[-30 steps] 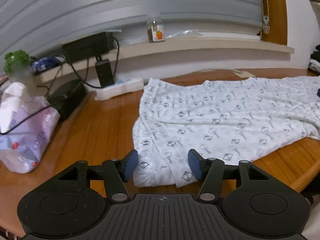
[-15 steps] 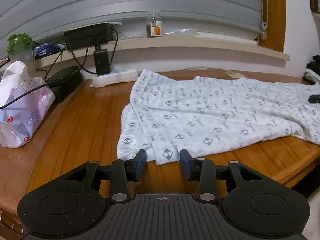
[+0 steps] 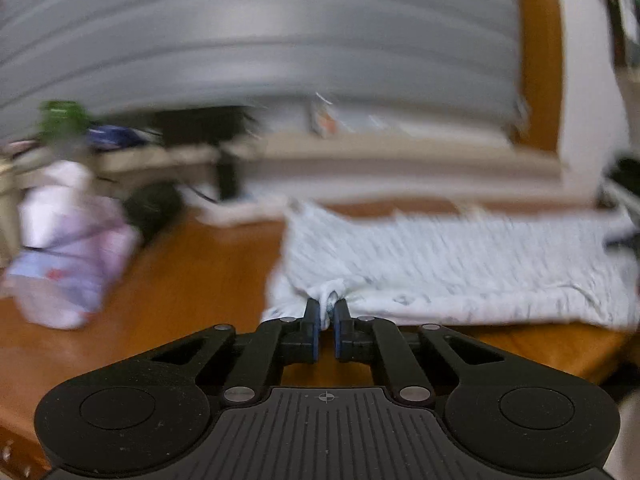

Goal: Fold clothes

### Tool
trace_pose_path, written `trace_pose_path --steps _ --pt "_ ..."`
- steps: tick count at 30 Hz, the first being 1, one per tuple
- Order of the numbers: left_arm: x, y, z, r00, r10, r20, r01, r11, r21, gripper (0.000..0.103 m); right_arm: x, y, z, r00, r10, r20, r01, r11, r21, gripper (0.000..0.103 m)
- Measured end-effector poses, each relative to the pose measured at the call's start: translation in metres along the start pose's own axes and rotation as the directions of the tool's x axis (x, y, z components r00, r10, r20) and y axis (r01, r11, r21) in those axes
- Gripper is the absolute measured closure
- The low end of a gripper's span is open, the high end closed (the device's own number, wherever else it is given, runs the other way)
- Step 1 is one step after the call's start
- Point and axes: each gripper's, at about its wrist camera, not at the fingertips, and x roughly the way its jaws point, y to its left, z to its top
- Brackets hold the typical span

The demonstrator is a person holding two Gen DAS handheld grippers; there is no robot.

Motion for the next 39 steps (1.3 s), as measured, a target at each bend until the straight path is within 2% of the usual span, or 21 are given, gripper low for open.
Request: trace_pose_path --steps 2,4,6,10,13,15,17,20,23,25,27,28,30,31,33,36,38,39 --pt "0.001 0.013 -0.002 0.998 0.043 -0.042 -0.042 0.999 0.019 0.096 0.000 0.000 0.000 1.000 0.001 -0.001 -0.001 1.000 -0.006 0.065" --pt "0.010 0.013 -0.008 0.995 0.036 -0.088 -0.034 0.999 0.029 0.096 0.001 -0.001 0.000 1.000 0.005 -0.001 -0.005 1.000 -0.006 0.065" --pt "0.020 0.008 -0.014 0.991 0.058 -0.124 -0.051 0.997 0.060 0.096 0.001 -0.002 0.000 1.000 0.005 0.000 -0.005 1.000 -0.004 0.065" --pt "0.020 0.020 -0.018 0.986 0.000 -0.167 0.001 1.000 0.007 0.094 0.001 -0.002 0.000 1.000 0.006 0.003 -0.006 1.000 -0.004 0.065" --pt "0.013 0.026 -0.016 0.988 0.020 -0.154 -0.021 1.000 -0.005 0.089 0.000 -0.002 -0.001 1.000 0.007 0.004 -0.007 1.000 -0.003 0.065" --pt "0.011 0.029 -0.015 0.989 0.037 -0.145 -0.039 0.999 -0.010 0.080 0.000 -0.002 -0.001 1.000 0.008 0.005 -0.008 1.000 -0.001 0.065" --pt "0.012 0.031 -0.013 0.990 0.032 -0.134 -0.035 0.999 -0.019 0.066 0.000 -0.002 -0.001 1.000 0.008 0.006 -0.008 1.000 -0.001 0.065" --pt "0.018 0.032 -0.012 0.994 -0.030 -0.103 0.024 0.998 -0.065 0.058 0.000 -0.001 -0.001 1.000 0.006 0.006 -0.006 1.000 0.000 0.065" --pt "0.025 0.030 -0.014 0.990 -0.110 -0.082 0.101 0.989 -0.112 0.058 -0.001 -0.001 -0.002 1.000 0.005 0.007 -0.005 1.000 -0.001 0.065" --pt "0.026 0.030 -0.015 0.988 -0.139 -0.073 0.129 0.983 -0.132 0.058 -0.001 -0.001 -0.002 1.000 0.005 0.008 -0.005 1.000 -0.001 0.065" --pt "0.024 0.030 -0.015 0.992 -0.110 -0.069 0.101 0.988 -0.120 0.065 -0.001 0.000 -0.002 1.000 0.006 0.008 -0.006 1.000 0.000 0.064" --pt "0.022 0.030 -0.015 0.995 -0.079 -0.067 0.072 0.992 -0.108 0.086 -0.001 -0.001 -0.002 1.000 0.005 0.008 -0.005 1.000 -0.001 0.064" --pt "0.019 0.032 -0.013 0.997 -0.011 -0.078 0.004 0.996 -0.087 0.091 -0.001 0.000 -0.002 1.000 0.003 0.009 -0.003 1.000 -0.001 0.064" --pt "0.016 0.032 -0.011 0.997 0.033 -0.070 -0.038 0.996 -0.075 0.100 -0.001 0.000 -0.002 1.000 0.002 0.009 -0.002 1.000 -0.002 0.064" --pt "0.011 0.033 -0.006 0.993 0.105 -0.051 -0.108 0.992 -0.070 0.100 -0.001 0.001 -0.002 1.000 0.002 0.010 -0.002 1.000 -0.002 0.064" --pt "0.009 0.031 0.009 0.994 0.105 -0.008 -0.105 0.992 -0.070 0.080 -0.001 0.001 -0.003 1.000 0.002 0.011 -0.002 1.000 -0.002 0.064" --pt "0.020 0.022 0.022 0.998 0.069 -0.001 -0.069 0.997 -0.021 0.049 -0.001 0.001 -0.003 1.000 0.002 0.012 -0.002 1.000 -0.001 0.064" --pt "0.030 0.014 0.027 0.998 0.057 -0.003 -0.057 0.998 0.016 0.046 -0.001 0.001 -0.003 1.000 0.003 0.012 -0.003 1.000 0.000 0.064"
